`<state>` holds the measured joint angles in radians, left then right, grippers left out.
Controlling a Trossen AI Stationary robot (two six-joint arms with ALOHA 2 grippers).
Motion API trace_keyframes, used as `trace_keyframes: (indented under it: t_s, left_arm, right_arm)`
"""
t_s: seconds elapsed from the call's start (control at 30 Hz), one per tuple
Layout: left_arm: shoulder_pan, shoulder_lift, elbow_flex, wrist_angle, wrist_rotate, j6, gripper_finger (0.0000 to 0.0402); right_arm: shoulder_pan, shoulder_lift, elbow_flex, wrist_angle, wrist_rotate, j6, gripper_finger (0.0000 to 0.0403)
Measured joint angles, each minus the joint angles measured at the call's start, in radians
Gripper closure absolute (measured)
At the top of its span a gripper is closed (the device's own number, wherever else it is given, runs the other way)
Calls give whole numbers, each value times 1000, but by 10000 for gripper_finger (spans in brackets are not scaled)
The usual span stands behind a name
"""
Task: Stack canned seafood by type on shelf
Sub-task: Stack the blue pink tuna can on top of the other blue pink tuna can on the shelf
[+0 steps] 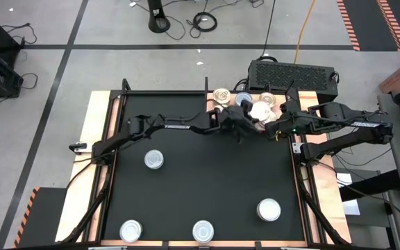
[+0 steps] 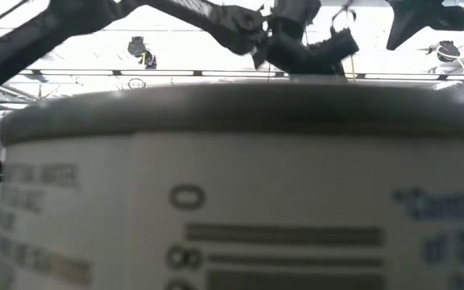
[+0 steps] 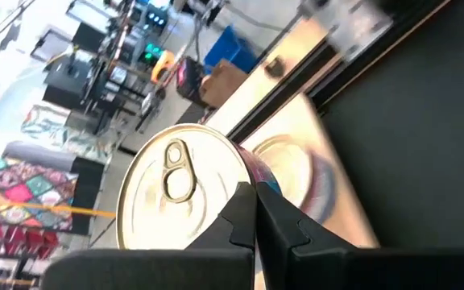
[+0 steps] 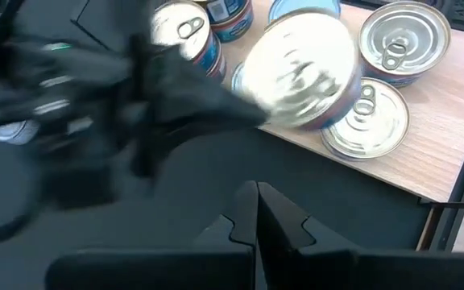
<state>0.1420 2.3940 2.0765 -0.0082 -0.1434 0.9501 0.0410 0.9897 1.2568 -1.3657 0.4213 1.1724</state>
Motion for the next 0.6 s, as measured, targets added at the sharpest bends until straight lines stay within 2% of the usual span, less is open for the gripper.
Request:
trace_keyframes:
  t_s: [0.23, 0.3, 0.6]
  left_arm:
    - [30, 180, 285, -88, 17, 2, 402]
    - [29, 186, 269, -38, 18, 17, 401]
    - [28, 208, 269, -69, 65, -1, 401]
  right_arm:
    - [0, -1, 0, 2, 0, 18, 403]
    - [0, 0, 0, 0, 2, 20, 403]
    - [-10, 0, 0, 1, 27, 21, 403]
